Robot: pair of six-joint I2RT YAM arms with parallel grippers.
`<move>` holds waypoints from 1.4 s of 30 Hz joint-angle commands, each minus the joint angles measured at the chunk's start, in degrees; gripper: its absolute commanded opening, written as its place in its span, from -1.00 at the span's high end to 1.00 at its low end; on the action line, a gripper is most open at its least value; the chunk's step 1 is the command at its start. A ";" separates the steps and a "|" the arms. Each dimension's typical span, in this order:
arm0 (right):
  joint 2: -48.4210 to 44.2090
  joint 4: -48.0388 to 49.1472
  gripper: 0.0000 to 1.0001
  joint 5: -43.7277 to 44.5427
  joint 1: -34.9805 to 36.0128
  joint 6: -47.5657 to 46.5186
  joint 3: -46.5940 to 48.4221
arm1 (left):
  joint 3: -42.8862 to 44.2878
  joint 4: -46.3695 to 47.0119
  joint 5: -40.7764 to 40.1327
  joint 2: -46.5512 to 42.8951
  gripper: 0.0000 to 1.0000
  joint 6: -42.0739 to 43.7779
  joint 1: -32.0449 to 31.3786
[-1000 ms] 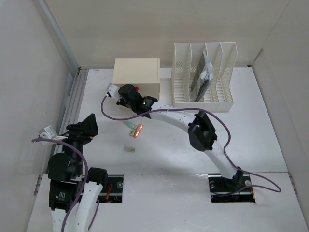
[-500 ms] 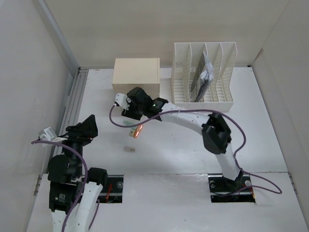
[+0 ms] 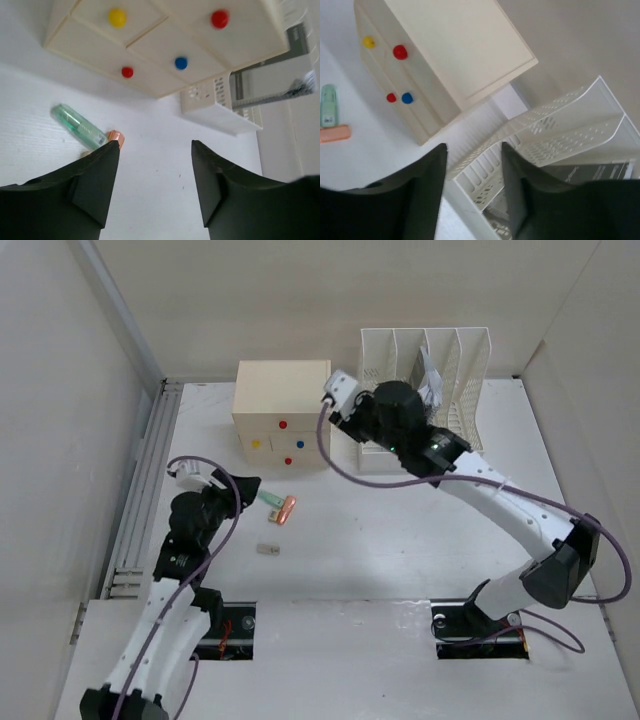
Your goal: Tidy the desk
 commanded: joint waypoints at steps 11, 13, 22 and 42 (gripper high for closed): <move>-6.17 3.80 -0.17 -41.81 -21.36 15.18 -1.70 | 1.87 40.46 4.88 32.81 -0.26 -5.51 -6.85; -6.79 4.95 -0.15 -42.60 -21.37 16.58 -2.41 | 2.67 41.97 3.12 35.46 -0.22 -6.21 -8.25; -9.08 6.62 -0.12 -45.85 -22.42 18.35 -4.79 | 6.36 50.32 -10.60 47.58 -0.12 -11.40 -13.09; -11.80 7.68 -0.08 -47.44 -22.42 18.87 -6.90 | 14.55 48.49 -14.73 56.14 0.22 -12.46 -16.61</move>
